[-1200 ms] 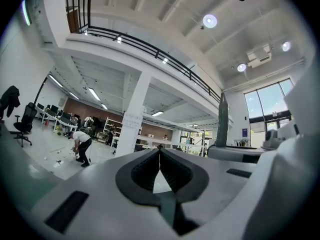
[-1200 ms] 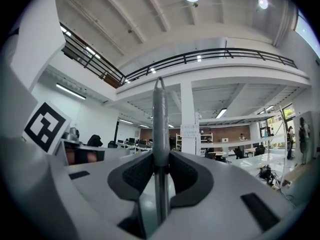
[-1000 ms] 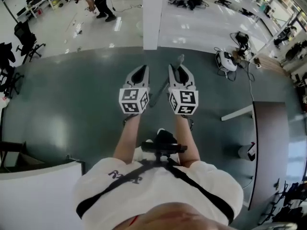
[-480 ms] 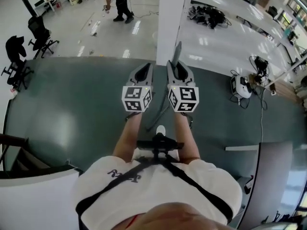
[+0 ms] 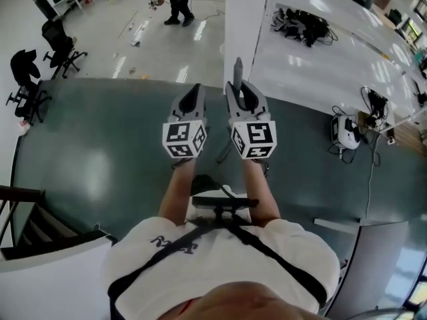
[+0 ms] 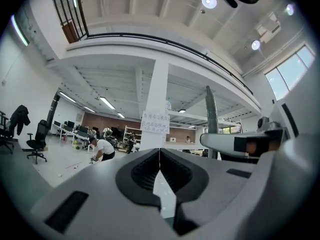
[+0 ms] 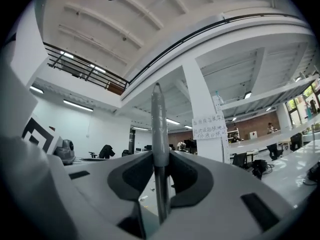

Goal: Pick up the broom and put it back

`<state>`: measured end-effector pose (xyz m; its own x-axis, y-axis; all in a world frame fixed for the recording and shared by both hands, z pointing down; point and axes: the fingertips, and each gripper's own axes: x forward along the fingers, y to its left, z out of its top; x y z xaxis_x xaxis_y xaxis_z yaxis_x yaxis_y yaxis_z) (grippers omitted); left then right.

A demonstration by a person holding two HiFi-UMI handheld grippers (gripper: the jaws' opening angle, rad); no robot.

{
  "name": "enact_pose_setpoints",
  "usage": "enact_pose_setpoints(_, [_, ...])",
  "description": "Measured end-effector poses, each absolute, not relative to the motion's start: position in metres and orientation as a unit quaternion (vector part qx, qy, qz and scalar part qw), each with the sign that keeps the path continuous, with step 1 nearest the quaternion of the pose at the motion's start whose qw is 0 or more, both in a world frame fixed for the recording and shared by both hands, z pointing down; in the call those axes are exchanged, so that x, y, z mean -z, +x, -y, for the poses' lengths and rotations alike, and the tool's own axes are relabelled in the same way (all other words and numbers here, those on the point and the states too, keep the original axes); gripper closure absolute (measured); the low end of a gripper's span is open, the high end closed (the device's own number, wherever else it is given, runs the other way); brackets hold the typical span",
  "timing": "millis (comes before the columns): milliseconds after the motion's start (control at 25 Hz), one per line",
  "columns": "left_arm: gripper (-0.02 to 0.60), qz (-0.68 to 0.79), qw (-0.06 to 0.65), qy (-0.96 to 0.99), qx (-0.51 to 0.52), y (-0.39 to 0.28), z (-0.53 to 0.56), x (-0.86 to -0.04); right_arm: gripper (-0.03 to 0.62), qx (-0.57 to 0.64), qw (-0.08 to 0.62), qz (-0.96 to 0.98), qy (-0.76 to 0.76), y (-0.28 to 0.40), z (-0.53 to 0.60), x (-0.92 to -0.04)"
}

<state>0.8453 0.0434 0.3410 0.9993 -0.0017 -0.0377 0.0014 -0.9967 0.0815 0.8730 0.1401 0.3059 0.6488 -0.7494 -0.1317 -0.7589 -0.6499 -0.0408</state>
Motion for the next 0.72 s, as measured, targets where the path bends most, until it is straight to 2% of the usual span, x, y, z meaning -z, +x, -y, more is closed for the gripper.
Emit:
enact_pose_setpoints(320, [0.569,-0.026,0.064,0.998,-0.006,0.944,-0.022,-0.373,0.493,-0.011,0.029,-0.377,-0.926,0.983,-0.123,-0.355])
enact_pose_setpoints(720, [0.569,-0.080,0.085,0.992,0.043,1.117,0.062,-0.338,0.493,-0.006,0.003,-0.368,-0.930,1.131,-0.038,-0.341])
